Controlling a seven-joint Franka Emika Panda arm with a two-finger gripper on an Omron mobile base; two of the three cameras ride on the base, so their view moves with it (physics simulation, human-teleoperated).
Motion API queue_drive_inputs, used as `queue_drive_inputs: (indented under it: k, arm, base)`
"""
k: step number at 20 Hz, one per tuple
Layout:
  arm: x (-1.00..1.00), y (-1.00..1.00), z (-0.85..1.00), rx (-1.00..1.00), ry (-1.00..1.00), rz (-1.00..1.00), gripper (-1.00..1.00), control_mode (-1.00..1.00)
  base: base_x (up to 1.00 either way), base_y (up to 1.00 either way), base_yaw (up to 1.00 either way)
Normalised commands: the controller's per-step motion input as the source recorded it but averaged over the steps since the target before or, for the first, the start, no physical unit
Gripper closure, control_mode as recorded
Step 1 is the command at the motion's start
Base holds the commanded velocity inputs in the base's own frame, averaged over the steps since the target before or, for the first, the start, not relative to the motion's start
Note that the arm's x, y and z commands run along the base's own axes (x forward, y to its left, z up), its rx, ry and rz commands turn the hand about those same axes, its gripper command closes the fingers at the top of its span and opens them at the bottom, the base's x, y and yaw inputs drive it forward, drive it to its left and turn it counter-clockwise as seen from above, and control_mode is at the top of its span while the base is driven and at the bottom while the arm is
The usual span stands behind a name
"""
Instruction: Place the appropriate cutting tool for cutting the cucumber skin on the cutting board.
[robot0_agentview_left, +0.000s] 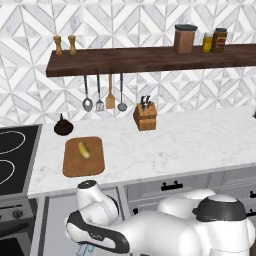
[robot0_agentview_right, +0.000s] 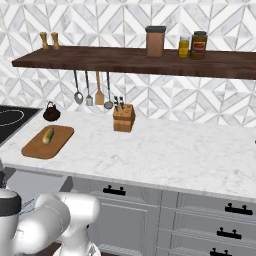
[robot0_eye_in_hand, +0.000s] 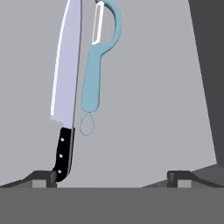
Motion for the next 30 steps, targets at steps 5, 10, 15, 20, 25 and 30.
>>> queue_drive_inputs:
  k: [5,10,15,20,25,30]
  arm:
    - [0.18,0.00,-0.13,0.00,0.00,0.00,-1.00,-1.00]
    - [0.22,0.00,-0.26,0.00,0.01,0.00,-1.00,-1.00]
    - [0.21,0.00,-0.30,0.00,0.00,0.00,-1.00,-1.00]
    - [0.13,0.00,-0.35,0.00,0.01,0.00,-1.00,-1.00]
    - [0.18,0.00,-0.31,0.00,0.02,0.00,-1.00,-1.00]
    - [0.19,0.00,-0.29,0.00,0.02,0.00,-1.00,-1.00]
  base:
    - [0.00,0.00,0.00]
    - [0.00,0.00,0.00]
    - [0.00,0.00,0.00]
    - [0.00,0.00,0.00]
    - [0.00,0.00,0.00]
    - [0.00,0.00,0.00]
